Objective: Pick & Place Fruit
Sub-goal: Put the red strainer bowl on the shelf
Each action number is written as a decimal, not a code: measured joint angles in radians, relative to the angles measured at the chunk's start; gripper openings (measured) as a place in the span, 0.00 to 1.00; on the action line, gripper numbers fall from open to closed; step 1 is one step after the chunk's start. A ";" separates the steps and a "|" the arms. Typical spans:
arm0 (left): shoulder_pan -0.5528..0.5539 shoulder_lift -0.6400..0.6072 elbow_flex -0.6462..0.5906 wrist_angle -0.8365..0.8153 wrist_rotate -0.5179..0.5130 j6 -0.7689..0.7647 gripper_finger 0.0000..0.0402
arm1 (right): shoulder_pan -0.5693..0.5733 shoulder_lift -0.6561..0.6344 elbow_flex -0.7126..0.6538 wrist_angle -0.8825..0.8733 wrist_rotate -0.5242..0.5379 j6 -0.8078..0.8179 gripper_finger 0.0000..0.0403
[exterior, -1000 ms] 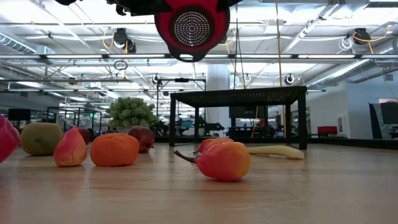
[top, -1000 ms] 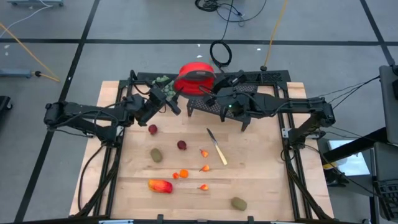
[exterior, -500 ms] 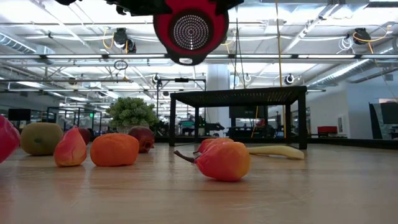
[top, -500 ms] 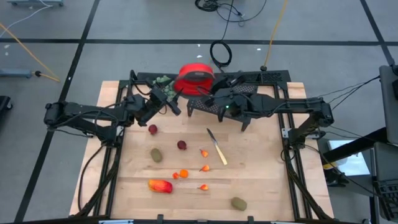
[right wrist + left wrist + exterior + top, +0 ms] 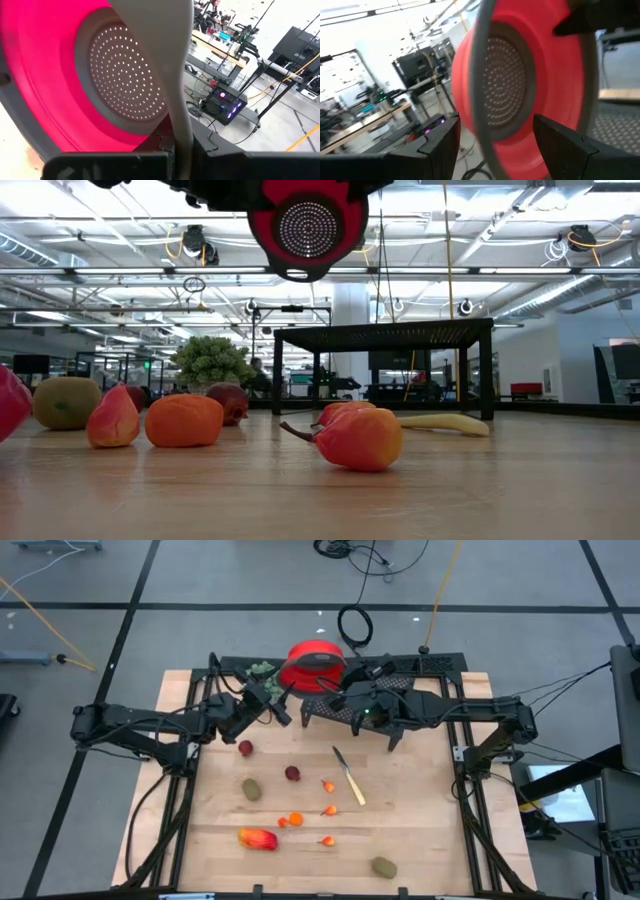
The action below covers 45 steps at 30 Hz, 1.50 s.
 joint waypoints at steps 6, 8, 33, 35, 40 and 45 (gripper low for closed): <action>0.003 0.000 0.000 0.005 -0.116 -0.045 0.62 | 0.000 0.000 0.000 -0.002 0.000 0.022 0.02; 0.006 0.000 0.000 0.008 -0.118 -0.071 0.62 | 0.000 0.000 0.000 -0.002 0.000 0.023 0.02; 0.035 0.000 0.000 -0.003 -0.105 -0.172 0.02 | 0.013 0.059 0.000 0.085 -0.029 -0.061 0.06; 0.035 0.000 0.000 -0.003 -0.110 -0.176 0.01 | 0.013 0.059 0.000 0.079 -0.038 -0.067 0.08; 0.041 0.000 0.000 -0.018 -0.119 -0.183 0.01 | 0.013 0.059 0.000 0.028 -0.054 -0.072 0.16; 0.052 0.001 0.000 -0.023 -0.119 -0.194 0.01 | 0.013 0.041 0.001 0.006 -0.056 -0.067 0.27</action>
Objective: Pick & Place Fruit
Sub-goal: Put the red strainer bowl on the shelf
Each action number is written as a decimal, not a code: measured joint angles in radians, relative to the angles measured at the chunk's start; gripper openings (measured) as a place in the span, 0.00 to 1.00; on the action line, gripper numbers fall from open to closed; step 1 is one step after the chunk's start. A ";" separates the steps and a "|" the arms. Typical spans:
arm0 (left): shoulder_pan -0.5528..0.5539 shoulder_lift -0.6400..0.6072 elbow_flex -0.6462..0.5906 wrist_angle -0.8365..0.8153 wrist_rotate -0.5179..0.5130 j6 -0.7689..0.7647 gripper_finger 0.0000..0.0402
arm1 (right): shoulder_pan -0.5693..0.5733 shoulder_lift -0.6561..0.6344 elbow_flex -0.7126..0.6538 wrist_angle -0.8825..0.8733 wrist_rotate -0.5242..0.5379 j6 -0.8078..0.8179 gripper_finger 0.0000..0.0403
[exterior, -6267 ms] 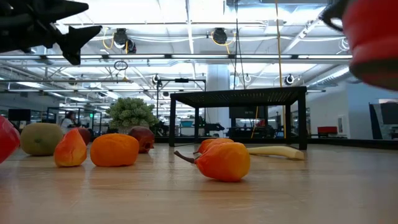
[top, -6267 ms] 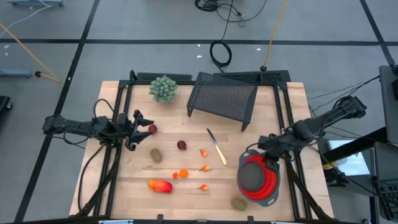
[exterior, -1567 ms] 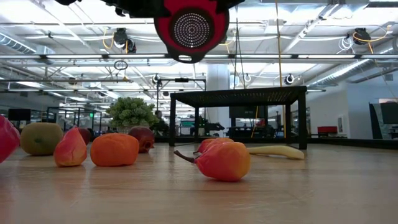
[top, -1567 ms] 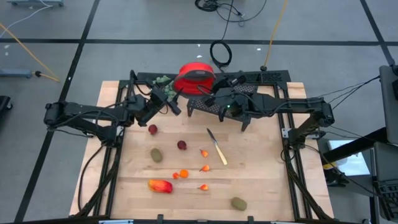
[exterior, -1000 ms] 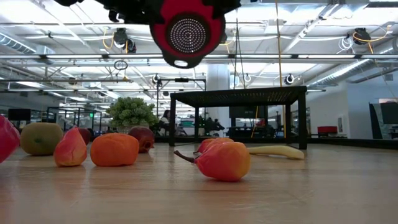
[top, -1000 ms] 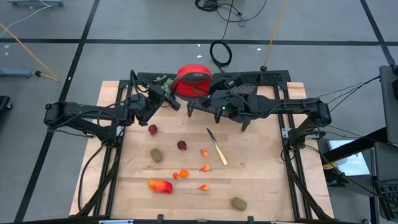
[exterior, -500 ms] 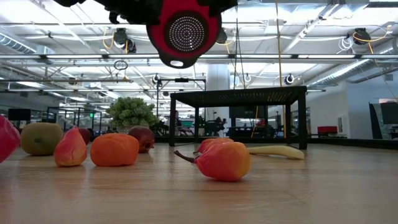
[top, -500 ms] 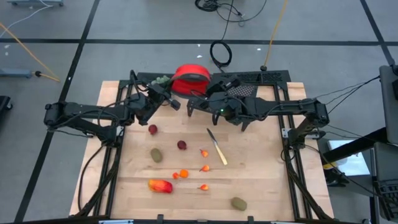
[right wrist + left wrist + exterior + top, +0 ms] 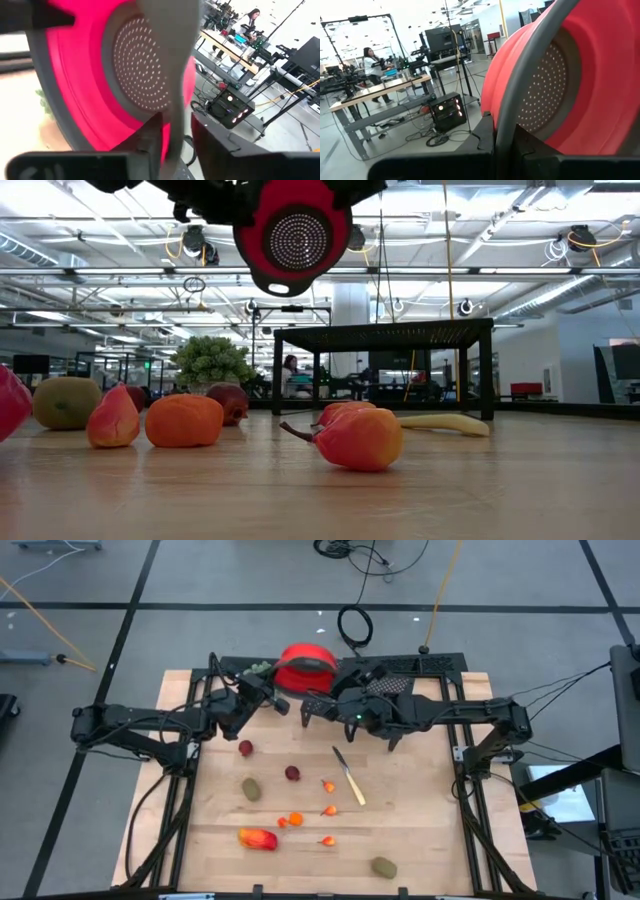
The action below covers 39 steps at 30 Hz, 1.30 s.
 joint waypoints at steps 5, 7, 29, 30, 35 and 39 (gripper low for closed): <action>0.027 0.000 0.000 -0.001 0.000 -0.019 0.01 | 0.007 -0.018 -0.003 -0.031 -0.002 0.009 0.38; 0.044 0.000 0.000 -0.009 0.001 -0.048 0.01 | 0.014 -0.031 0.000 -0.052 0.002 0.011 0.41; 0.253 0.045 0.295 -0.747 0.496 -0.597 0.00 | 0.072 -0.133 -0.001 -0.188 0.001 0.066 0.43; 0.267 0.062 0.310 -0.760 0.537 -0.604 0.00 | 0.075 -0.133 -0.001 -0.186 0.000 0.058 0.43; 0.326 0.166 0.403 -0.819 0.682 -0.636 0.00 | 0.089 -0.135 -0.001 -0.179 0.002 0.039 0.42; 0.366 0.261 0.494 -0.886 0.742 -0.612 0.00 | 0.098 -0.134 -0.001 -0.184 0.003 0.031 0.41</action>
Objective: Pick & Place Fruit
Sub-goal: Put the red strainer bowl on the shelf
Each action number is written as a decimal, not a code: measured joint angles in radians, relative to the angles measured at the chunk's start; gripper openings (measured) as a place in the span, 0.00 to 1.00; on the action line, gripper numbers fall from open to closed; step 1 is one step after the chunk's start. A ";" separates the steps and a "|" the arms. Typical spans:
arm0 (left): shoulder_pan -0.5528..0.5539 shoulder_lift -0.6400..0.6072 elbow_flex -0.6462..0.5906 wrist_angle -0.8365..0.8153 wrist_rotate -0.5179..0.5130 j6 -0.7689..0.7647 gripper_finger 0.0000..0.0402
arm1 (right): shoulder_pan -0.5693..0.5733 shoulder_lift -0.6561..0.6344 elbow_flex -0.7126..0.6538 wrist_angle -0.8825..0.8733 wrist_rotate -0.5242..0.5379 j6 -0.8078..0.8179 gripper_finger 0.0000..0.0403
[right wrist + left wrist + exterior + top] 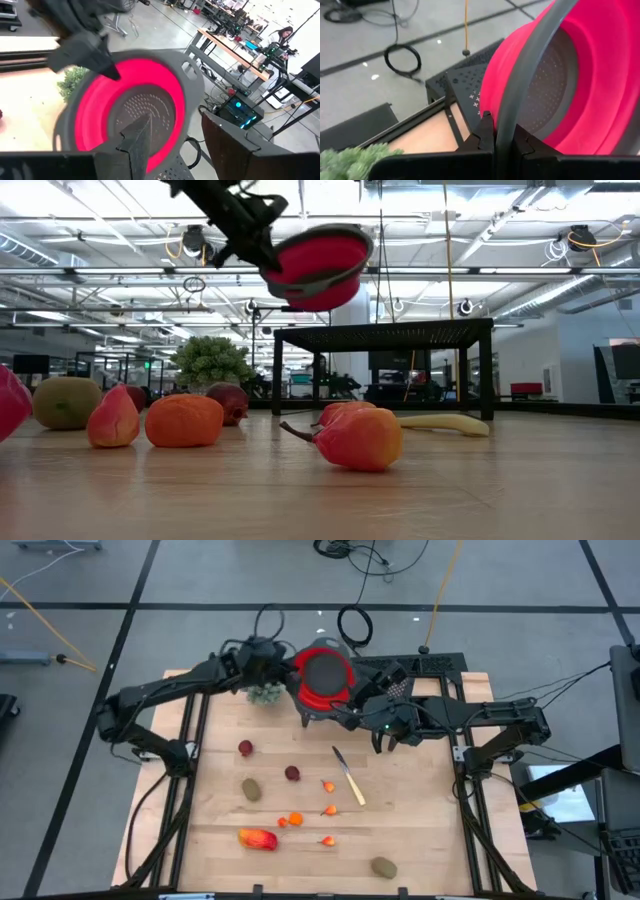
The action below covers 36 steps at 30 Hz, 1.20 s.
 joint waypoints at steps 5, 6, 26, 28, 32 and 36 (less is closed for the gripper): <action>0.060 0.119 0.108 -0.078 0.116 0.019 0.00 | 0.017 -0.015 0.000 -0.096 0.008 0.053 0.41; 0.071 0.139 0.125 -0.090 0.134 0.023 0.00 | 0.024 -0.024 0.000 -0.133 0.017 0.077 0.41; 0.169 0.249 0.352 -0.325 0.288 0.165 0.00 | 0.060 -0.075 0.000 -0.498 0.049 0.321 0.41; 0.171 0.249 0.358 -0.335 0.288 0.167 0.00 | 0.056 -0.074 0.000 -0.490 0.049 0.308 0.41; 0.170 0.249 0.371 -0.335 0.289 0.156 0.00 | 0.051 -0.075 0.000 -0.505 0.049 0.307 0.41; 0.170 0.249 0.375 -0.336 0.298 0.147 0.00 | 0.053 -0.074 0.000 -0.559 0.046 0.337 0.41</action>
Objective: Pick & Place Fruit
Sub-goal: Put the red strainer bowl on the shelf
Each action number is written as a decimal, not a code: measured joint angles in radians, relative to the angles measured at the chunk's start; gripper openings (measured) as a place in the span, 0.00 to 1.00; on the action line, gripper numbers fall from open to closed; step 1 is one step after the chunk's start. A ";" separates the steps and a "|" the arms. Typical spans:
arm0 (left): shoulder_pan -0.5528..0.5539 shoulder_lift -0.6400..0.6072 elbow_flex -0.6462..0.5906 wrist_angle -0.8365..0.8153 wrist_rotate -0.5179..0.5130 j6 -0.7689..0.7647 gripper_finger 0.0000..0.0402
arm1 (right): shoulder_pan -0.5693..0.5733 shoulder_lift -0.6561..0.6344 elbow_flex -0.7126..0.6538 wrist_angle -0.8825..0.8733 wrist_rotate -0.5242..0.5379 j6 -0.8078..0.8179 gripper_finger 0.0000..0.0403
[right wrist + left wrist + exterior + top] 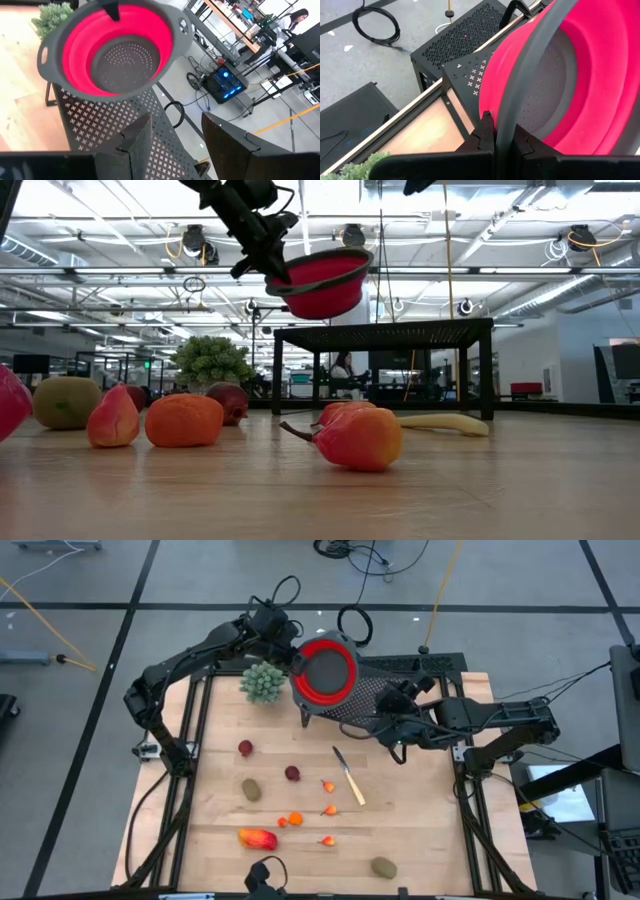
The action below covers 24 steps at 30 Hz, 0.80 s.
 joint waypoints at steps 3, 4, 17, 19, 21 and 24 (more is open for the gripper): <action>0.001 0.000 0.000 -0.002 0.010 -0.027 0.00 | 0.000 0.000 0.000 -0.051 -0.002 0.032 0.41; 0.002 0.000 0.000 -0.002 0.013 -0.030 0.00 | 0.000 0.000 0.000 -0.064 -0.002 0.039 0.41; 0.002 0.000 0.045 -0.063 0.095 -0.109 0.00 | 0.000 -0.012 0.000 -0.225 0.011 0.088 0.39; -0.004 0.000 0.064 -0.091 0.094 -0.107 0.00 | 0.000 -0.020 0.000 -0.250 0.011 0.093 0.37; -0.005 0.000 0.085 -0.126 0.094 -0.112 0.00 | 0.000 -0.034 0.000 -0.278 0.011 0.106 0.34; -0.010 -0.001 0.093 -0.133 0.096 -0.145 0.00 | 0.000 -0.058 -0.005 -0.318 0.010 0.126 0.31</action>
